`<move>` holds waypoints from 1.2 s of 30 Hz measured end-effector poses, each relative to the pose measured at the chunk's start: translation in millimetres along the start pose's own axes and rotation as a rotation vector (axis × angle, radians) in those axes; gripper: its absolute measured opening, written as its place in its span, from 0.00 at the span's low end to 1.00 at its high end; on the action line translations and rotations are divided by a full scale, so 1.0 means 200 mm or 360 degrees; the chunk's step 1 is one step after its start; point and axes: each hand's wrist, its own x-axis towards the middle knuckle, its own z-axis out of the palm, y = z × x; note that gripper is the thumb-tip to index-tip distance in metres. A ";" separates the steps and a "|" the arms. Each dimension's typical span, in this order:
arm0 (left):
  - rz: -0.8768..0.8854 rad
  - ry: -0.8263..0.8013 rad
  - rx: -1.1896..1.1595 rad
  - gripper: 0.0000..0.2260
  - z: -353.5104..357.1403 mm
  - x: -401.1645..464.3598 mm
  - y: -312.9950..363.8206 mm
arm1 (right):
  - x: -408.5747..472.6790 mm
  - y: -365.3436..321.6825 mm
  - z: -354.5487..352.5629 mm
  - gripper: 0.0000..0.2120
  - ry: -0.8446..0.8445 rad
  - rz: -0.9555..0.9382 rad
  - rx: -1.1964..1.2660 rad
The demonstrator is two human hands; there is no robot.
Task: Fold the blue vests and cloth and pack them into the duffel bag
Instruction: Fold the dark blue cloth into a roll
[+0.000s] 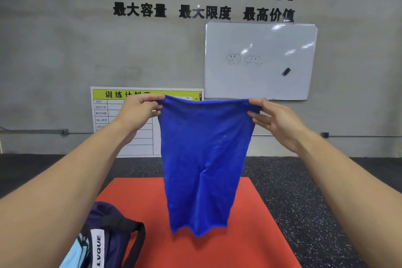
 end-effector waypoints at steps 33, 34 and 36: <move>-0.0271 -0.0224 0.0204 0.12 -0.16 -1.59 -0.65 | -1.58 0.63 -0.09 0.14 -0.0368 0.0754 -0.0475; -0.0294 -0.0230 0.0191 0.12 -0.15 -1.60 -0.66 | -1.58 0.64 -0.09 0.14 -0.0368 0.0756 -0.0504; -0.0304 -0.0244 0.0172 0.11 -0.13 -1.61 -0.69 | -1.58 0.66 -0.09 0.13 -0.0384 0.0758 -0.0525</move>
